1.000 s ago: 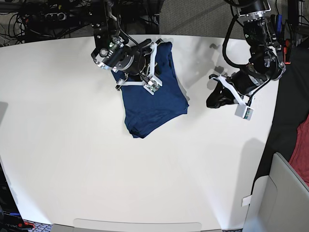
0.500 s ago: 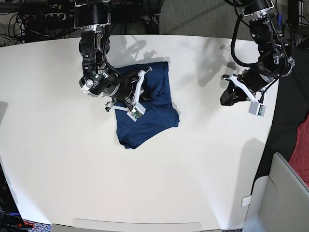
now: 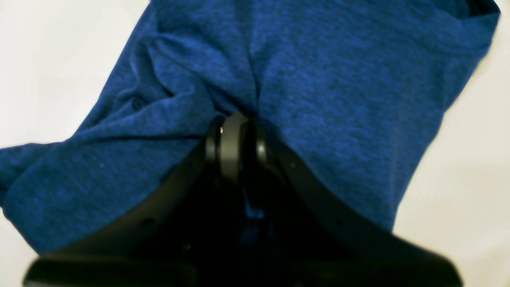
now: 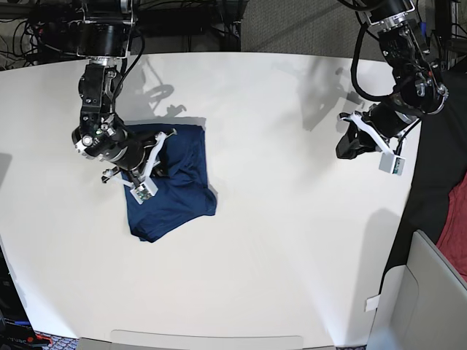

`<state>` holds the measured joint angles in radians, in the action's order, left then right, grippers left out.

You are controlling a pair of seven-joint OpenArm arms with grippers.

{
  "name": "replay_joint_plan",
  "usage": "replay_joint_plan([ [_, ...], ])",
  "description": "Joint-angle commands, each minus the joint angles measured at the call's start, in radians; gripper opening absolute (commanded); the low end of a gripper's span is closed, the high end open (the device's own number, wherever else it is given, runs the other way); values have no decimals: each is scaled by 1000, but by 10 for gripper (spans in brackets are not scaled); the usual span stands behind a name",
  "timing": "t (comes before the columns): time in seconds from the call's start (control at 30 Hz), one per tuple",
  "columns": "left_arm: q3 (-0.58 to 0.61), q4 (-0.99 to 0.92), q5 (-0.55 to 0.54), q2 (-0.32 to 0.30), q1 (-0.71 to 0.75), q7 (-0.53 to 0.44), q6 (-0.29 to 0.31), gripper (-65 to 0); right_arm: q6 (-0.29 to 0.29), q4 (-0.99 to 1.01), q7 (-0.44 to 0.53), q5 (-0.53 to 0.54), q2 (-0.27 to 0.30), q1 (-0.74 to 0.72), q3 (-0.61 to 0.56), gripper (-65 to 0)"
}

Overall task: Fold the T-shirt properly
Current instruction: 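Grasp the folded bundle with the right gripper and slide it aside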

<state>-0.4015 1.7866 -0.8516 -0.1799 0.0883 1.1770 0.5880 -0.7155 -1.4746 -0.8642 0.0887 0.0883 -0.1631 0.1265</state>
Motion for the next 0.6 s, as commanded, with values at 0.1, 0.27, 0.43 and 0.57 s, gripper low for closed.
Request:
replay_joint_plan([
  [0.1, -4, 22, -24, -11, -11, -18, 5, -646, 17, 36, -51, -59, 52, -56, 60, -621],
  [0.27, -4, 35, -24, -13, -8, -18, 5, -646, 17, 94, -43, -59, 109, -115, 68, -621],
  [0.43, -4, 74, -24, -11, -8, -16, 5, -646, 17, 145, 18, -59, 140, -161, 60, -621],
  [0.57, -4, 74, -24, -11, -8, -16, 5, -646, 17, 130, 12, -56, 138, -175, 60, -621],
])
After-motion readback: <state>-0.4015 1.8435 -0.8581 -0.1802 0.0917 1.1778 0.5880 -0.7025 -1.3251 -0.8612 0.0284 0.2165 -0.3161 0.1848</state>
